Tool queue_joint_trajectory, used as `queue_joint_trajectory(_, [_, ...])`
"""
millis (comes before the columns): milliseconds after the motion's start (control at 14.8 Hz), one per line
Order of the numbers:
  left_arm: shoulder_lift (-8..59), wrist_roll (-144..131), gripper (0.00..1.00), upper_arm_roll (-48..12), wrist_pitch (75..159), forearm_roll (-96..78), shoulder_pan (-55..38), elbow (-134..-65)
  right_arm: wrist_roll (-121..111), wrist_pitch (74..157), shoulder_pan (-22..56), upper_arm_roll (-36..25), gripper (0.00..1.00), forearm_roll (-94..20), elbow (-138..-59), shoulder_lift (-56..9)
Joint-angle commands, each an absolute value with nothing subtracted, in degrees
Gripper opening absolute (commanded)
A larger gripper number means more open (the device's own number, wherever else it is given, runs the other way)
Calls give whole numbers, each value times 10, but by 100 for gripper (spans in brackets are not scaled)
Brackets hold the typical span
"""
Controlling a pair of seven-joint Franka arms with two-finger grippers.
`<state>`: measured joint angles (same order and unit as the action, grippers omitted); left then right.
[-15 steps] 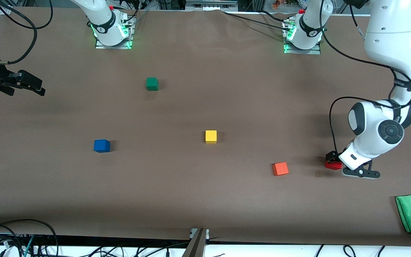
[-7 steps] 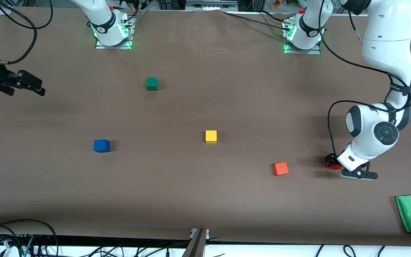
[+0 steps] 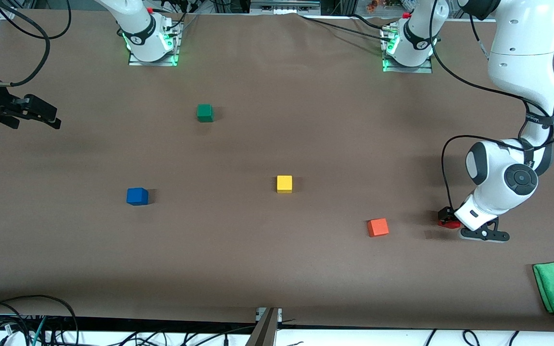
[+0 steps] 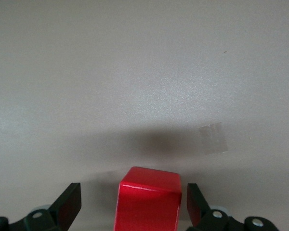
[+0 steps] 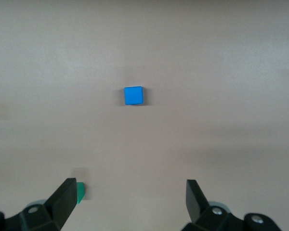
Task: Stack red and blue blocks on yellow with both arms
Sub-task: 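Close the left gripper on the red cube and lift it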
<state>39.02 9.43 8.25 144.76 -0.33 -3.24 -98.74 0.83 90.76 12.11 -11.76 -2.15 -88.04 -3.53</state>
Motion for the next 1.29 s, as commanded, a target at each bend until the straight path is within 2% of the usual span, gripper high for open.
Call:
queue_joint_trajectory(0, [398, 86, 98, 83, 1450, -14, -37, -980, -1, 899, 120, -118, 100, -28, -868, -38])
queue_joint_trajectory(339, [403, 53, 97, 79, 1451, -14, -50, -983, -1, 899, 120, -118, 100, -28, -868, -38])
queue_joint_trajectory(678, [405, 54, 87, 79, 1450, -14, -48, -983, -1, 899, 120, -118, 100, -28, -868, -38])
queue_joint_trajectory(813, [405, 54, 70, 79, 1450, -14, -46, -983, -1, 899, 120, -119, 100, -28, -868, -38])
queue_joint_trajectory(881, [405, 54, 51, 79, 1450, -14, -45, -983, -1, 899, 120, -119, 100, -28, -868, -38])
queue_joint_trajectory(1016, [404, 52, 4, 79, 1450, -14, -45, -983, -1, 899, 120, -119, 100, -28, -868, -38])
queue_joint_trajectory(1084, [404, 52, 0, 79, 1450, -14, -43, -983, -1, 899, 120, -118, 100, -28, -868, -38])
queue_joint_trajectory(1220, [403, 46, 0, 79, 1449, -15, -42, -982, -1, 899, 120, -119, 100, -28, -868, -38])
